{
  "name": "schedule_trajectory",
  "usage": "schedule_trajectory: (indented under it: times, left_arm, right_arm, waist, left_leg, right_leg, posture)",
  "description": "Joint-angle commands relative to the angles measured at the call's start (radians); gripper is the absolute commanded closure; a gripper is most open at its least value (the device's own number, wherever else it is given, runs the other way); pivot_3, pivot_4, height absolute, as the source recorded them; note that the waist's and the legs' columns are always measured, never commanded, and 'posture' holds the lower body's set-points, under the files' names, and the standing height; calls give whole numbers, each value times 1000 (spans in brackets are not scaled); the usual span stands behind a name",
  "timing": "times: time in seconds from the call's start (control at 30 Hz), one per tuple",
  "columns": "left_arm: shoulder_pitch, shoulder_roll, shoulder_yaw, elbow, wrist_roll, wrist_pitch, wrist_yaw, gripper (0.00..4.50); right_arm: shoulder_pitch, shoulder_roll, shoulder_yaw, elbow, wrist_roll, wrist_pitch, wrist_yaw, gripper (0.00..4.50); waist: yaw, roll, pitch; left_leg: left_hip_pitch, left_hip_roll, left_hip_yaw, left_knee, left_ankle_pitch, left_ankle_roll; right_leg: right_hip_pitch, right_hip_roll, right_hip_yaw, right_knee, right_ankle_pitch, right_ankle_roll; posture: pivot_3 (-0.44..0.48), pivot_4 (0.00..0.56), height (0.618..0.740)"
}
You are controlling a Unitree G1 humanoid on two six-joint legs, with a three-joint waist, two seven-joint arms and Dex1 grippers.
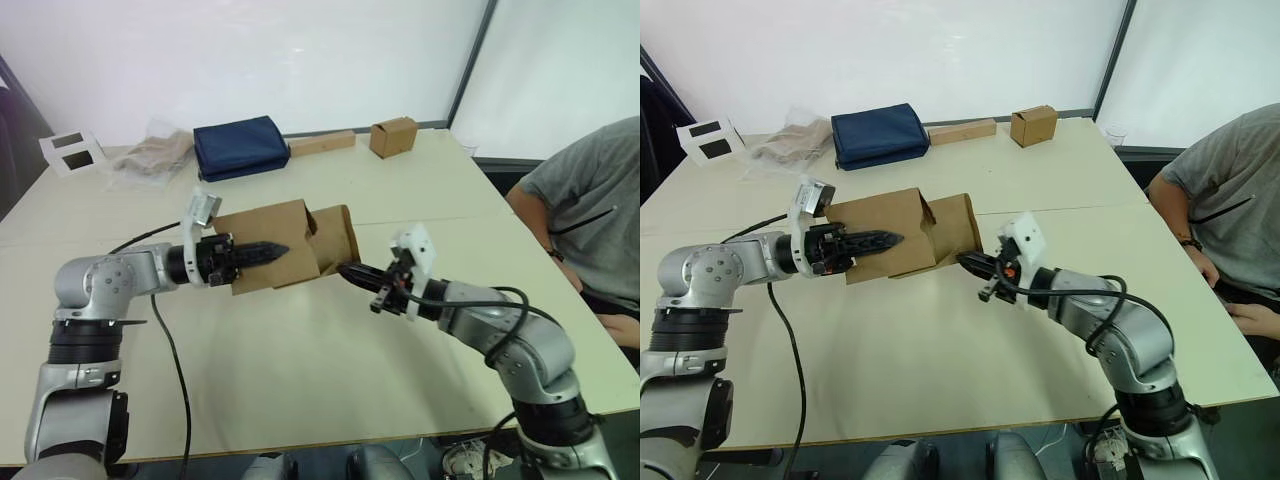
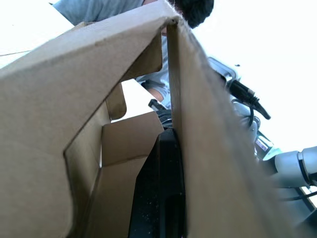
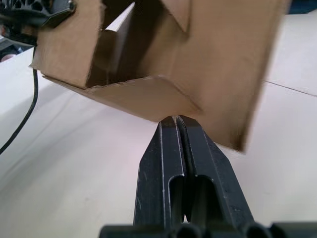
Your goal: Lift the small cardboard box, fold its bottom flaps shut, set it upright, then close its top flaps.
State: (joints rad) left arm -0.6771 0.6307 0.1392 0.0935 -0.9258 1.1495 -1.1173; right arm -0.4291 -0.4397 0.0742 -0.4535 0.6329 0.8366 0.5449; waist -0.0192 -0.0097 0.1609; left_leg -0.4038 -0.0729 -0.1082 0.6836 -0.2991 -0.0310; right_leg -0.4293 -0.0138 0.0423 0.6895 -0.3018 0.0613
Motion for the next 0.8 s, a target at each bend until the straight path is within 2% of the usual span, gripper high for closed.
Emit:
schedule_trajectory:
  times: [0.03,0.3,0.5,0.6,0.73,0.8]
  left_arm:
    - [-7,15,10,-37,-22,4,-13,4417]
    - [-14,12,16,-37,-23,5,-9,4417]
    - [-10,21,34,-48,-38,11,-5,4417]
    - [6,29,36,-65,-45,8,-12,4417]
    - [5,28,30,-56,-45,-1,-11,4417]
    - [-3,22,26,-47,-44,-5,-15,4500]
  right_arm:
    - [-46,16,47,7,-19,-43,42,4500]
    - [-117,28,94,33,-23,-42,104,4500]
    - [-126,3,-94,50,80,19,73,4500]
    - [-51,-96,-176,45,95,21,130,4500]
    - [-29,-115,-254,73,157,40,124,4500]
    - [-30,-95,-294,109,211,71,109,3991]
  waist:
    - [0,0,0]
    - [1,0,0]
    - [4,0,0]
    - [8,0,0]
    - [0,0,0]
    - [-2,0,0]
  left_leg:
    - [0,0,0,0,0,0]
    - [0,0,0,0,0,0]
    - [0,0,0,0,0,0]
    - [0,0,0,0,0,0]
    - [0,0,0,0,-1,1]
    - [1,0,0,-1,-2,4]
  right_leg:
    - [0,0,0,0,0,0]
    - [0,0,0,0,0,0]
    - [0,0,0,0,0,0]
    - [0,0,0,-1,0,0]
    - [1,-1,0,-1,0,0]
    - [1,0,0,0,0,0]
  posture:
    - [0,150,740]
    - [0,150,740]
    - [0,150,740]
    - [0,150,740]
    - [0,150,740]
    - [0,150,740]
